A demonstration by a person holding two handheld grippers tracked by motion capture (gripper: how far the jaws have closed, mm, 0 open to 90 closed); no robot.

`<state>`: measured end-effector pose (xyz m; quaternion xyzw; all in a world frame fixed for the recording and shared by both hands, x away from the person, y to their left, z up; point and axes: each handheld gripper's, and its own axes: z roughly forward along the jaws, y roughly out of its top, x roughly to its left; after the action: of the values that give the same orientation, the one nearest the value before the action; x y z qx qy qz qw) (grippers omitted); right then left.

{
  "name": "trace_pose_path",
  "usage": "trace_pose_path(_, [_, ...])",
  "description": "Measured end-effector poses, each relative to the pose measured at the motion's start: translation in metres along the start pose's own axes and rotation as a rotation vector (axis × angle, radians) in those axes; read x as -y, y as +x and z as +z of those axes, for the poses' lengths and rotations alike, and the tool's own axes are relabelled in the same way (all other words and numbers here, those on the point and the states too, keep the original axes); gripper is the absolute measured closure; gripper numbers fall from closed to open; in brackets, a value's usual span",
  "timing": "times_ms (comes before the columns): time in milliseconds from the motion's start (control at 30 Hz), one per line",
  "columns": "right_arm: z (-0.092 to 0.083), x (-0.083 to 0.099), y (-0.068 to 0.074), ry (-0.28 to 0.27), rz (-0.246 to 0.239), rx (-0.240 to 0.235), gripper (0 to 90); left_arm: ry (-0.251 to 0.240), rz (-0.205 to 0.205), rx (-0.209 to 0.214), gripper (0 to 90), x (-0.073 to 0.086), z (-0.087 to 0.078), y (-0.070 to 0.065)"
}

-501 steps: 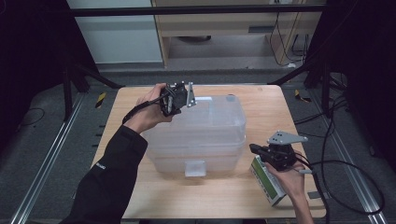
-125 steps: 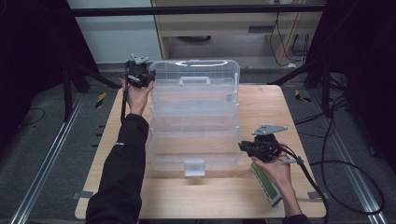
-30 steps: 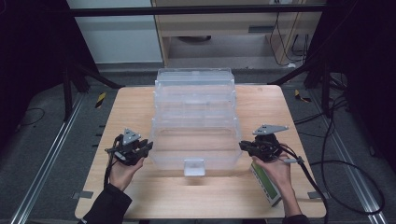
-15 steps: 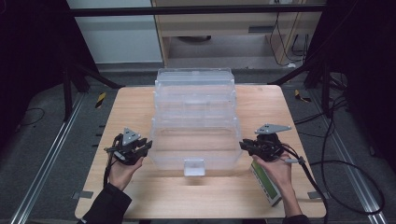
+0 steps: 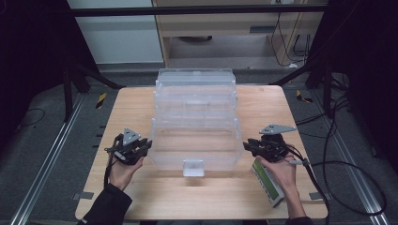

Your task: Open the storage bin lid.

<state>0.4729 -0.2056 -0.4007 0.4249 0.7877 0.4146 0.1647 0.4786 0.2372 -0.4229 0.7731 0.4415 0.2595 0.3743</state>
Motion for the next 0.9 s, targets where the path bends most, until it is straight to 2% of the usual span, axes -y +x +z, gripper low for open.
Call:
trace_pose_path(167, [-0.003,-0.002,0.0,0.003,0.001,0.017,68.0,-0.008,-0.001,0.005,70.1,0.001,-0.001,0.001])
trace_pose_path(267, [-0.007,-0.004,-0.001,-0.001,0.003,0.03,63.5,-0.029,-0.002,0.01,67.7,-0.002,-0.008,0.003])
trace_pose_path(433, [-0.016,-0.007,-0.004,-0.001,0.016,0.041,59.1,-0.068,-0.008,-0.015,61.9,-0.008,-0.023,0.01])
trace_pose_path(533, [-0.025,-0.007,-0.008,-0.002,0.031,0.063,56.6,-0.082,-0.019,-0.033,57.8,-0.007,-0.029,0.017])
trace_pose_path(600, [-0.03,-0.007,-0.009,-0.005,0.031,0.078,55.4,-0.082,-0.028,-0.04,55.5,-0.006,-0.03,0.023])
trace_pose_path(700, [-0.037,-0.005,-0.011,0.023,0.02,0.111,53.2,-0.078,-0.041,-0.05,52.3,-0.004,-0.03,0.028])
trace_pose_path(900, [-0.052,-0.011,-0.011,0.058,0.029,0.121,49.4,-0.058,-0.041,-0.088,46.5,0.001,-0.027,0.036])
